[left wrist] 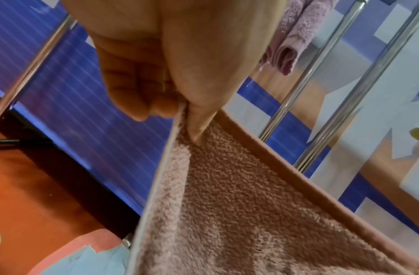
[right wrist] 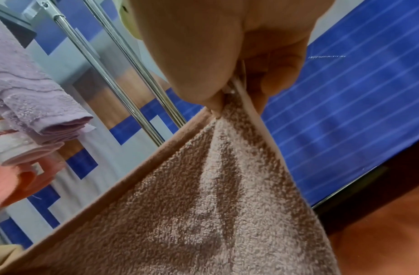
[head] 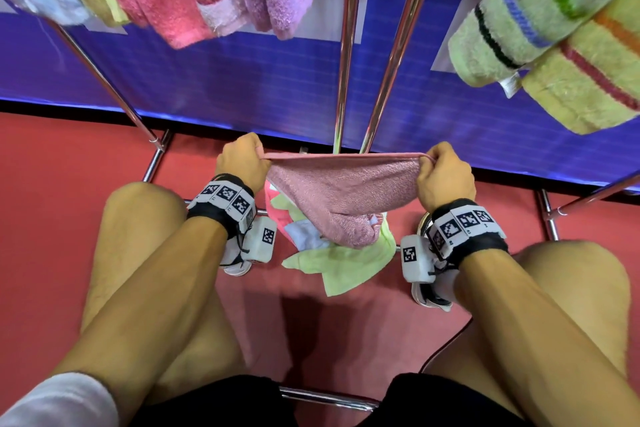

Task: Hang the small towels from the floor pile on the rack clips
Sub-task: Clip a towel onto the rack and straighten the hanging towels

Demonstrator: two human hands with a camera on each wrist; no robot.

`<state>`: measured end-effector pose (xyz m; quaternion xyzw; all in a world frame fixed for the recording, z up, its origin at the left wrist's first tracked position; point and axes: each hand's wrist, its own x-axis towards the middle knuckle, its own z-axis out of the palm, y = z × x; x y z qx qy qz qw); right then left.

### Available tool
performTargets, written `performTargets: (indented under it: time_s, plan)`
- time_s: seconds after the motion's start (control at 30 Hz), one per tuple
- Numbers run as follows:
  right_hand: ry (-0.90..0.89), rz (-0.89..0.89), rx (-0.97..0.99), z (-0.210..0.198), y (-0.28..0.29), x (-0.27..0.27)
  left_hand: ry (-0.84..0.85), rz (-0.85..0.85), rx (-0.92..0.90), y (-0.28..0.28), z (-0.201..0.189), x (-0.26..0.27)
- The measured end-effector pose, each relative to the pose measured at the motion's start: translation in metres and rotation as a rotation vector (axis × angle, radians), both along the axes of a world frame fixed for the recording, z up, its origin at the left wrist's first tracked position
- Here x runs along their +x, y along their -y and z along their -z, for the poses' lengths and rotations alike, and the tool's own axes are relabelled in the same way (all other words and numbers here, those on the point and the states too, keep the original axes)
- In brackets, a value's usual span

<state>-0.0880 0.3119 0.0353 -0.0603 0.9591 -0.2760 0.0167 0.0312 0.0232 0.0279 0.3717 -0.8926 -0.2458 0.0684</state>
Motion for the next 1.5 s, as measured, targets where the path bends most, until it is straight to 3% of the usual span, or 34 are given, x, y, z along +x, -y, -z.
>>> performTargets:
  time_s: [0.2, 0.33, 0.5, 0.6, 0.67, 0.9, 1.1, 1.5]
  plan:
    - [0.039, -0.098, -0.122, 0.010, 0.004, 0.001, -0.168, 0.054, 0.267, -0.010, 0.005, -0.006]
    - [0.110, -0.194, -0.214, 0.013, 0.014, 0.011, -0.155, 0.138, 0.456, -0.023, 0.020, -0.018]
    - [0.193, -0.211, -0.452, 0.013, 0.023, 0.018, -0.188, 0.238, 0.589, -0.048, 0.019, -0.026]
    - [0.203, -0.204, -0.621, 0.008, 0.026, 0.014, -0.275, 0.183, 0.620, -0.056, 0.015, -0.029]
    - [0.226, -0.220, -0.644, 0.005, 0.030, 0.014, -0.312, 0.135, 0.764, -0.064, 0.011, -0.030]
    - [0.318, -0.437, -0.655, 0.016, 0.046, 0.027, -0.319, 0.221, 1.175, -0.083, -0.005, -0.029]
    - [0.158, -0.459, -0.619, 0.008, 0.044, 0.025, -0.404, 0.225, 1.132, -0.088, -0.011, -0.026]
    - [0.116, -0.475, -0.595, 0.015, 0.042, 0.018, -0.445, 0.383, 0.988, -0.090, -0.006, -0.025]
